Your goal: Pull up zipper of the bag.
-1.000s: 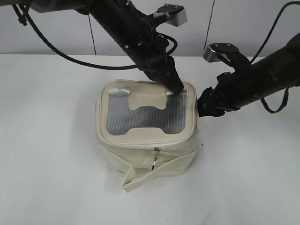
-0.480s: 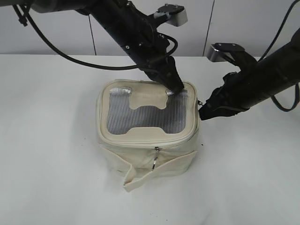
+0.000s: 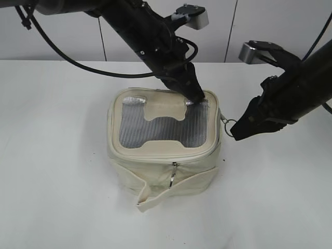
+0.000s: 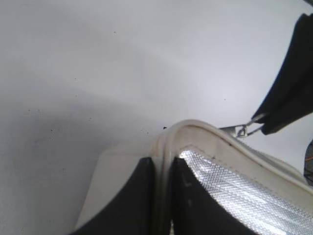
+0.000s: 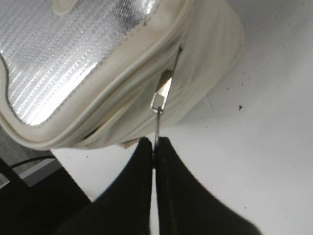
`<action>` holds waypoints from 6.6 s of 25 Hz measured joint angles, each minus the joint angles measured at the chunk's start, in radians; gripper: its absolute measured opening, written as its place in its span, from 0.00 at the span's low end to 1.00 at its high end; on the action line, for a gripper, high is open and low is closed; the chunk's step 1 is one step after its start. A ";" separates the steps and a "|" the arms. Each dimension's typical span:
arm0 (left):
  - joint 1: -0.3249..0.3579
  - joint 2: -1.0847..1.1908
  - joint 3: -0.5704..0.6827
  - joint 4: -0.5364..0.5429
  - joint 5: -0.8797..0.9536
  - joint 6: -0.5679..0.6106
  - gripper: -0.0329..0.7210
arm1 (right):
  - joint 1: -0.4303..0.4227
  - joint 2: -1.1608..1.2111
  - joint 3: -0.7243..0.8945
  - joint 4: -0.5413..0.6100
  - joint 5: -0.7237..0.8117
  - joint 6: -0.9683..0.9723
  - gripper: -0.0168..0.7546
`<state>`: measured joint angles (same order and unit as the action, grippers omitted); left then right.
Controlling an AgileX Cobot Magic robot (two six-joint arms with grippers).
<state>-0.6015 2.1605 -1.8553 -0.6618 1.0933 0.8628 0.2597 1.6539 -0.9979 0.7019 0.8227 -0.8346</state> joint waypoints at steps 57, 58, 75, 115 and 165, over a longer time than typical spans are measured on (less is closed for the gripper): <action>-0.009 0.000 0.008 0.011 0.035 -0.044 0.15 | 0.575 -0.027 -0.054 -0.068 -0.080 0.322 0.56; -0.009 0.000 0.008 0.011 0.034 -0.049 0.16 | 0.575 -0.039 -0.054 -0.117 -0.080 0.371 0.63; -0.003 -0.005 -0.076 0.087 0.030 -0.073 0.52 | 0.405 -0.226 -0.055 -0.449 -0.023 0.740 0.79; 0.384 -0.733 0.306 0.841 0.123 -0.819 0.53 | -0.071 -0.289 -0.055 -0.772 0.110 0.984 0.79; 0.467 -2.155 1.316 0.605 -0.037 -0.763 0.53 | -0.071 -1.555 0.494 -0.678 0.228 0.799 0.79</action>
<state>-0.1340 0.0051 -0.5395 -0.0566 1.0568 0.0998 0.1891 0.0992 -0.5036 0.0236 1.0505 -0.0356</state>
